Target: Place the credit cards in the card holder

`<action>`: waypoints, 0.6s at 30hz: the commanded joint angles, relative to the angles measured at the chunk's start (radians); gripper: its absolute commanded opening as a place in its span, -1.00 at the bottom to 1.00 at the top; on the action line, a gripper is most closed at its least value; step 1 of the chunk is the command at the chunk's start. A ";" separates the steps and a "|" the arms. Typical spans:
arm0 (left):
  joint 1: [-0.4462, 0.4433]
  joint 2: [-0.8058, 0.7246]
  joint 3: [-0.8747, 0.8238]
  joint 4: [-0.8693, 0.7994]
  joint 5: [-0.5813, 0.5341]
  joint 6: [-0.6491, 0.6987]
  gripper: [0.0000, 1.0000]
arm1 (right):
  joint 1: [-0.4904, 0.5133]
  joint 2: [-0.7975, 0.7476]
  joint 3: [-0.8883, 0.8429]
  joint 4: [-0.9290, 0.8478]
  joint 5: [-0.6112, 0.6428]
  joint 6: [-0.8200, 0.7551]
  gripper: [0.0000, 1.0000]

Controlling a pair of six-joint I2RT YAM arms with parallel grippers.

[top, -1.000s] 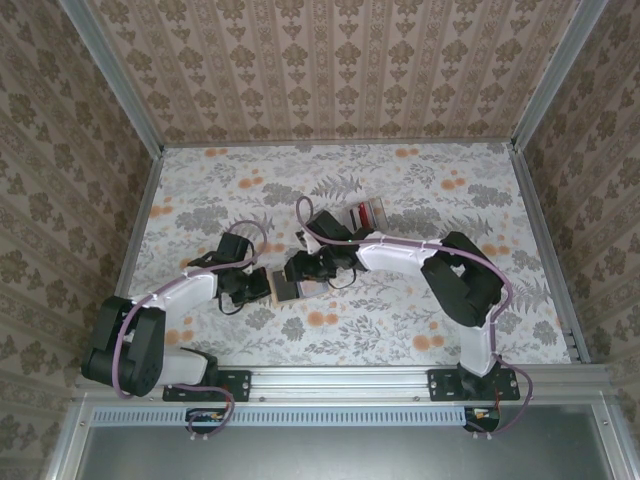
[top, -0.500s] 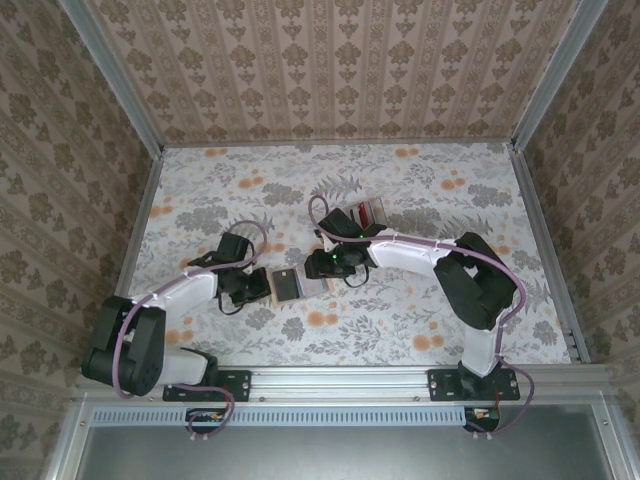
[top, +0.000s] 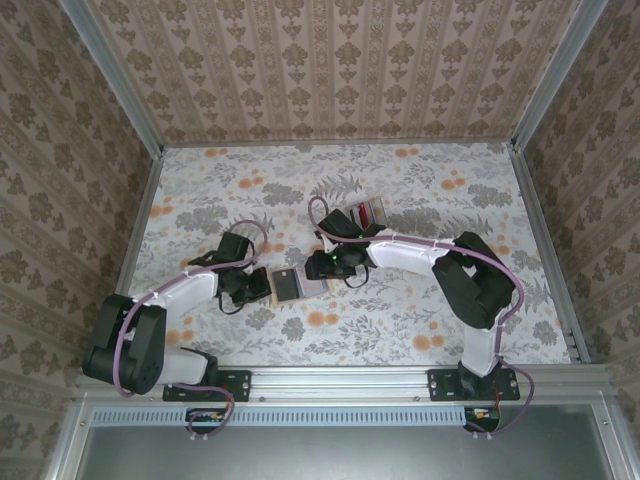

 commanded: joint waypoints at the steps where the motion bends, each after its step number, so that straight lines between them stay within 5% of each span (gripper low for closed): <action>1: 0.007 0.011 -0.006 -0.027 -0.001 0.002 -1.00 | 0.003 0.024 -0.008 -0.002 -0.009 -0.002 -0.06; 18: 0.007 0.014 -0.012 -0.017 0.003 -0.003 -1.00 | 0.022 0.058 0.008 0.018 -0.042 0.011 -0.06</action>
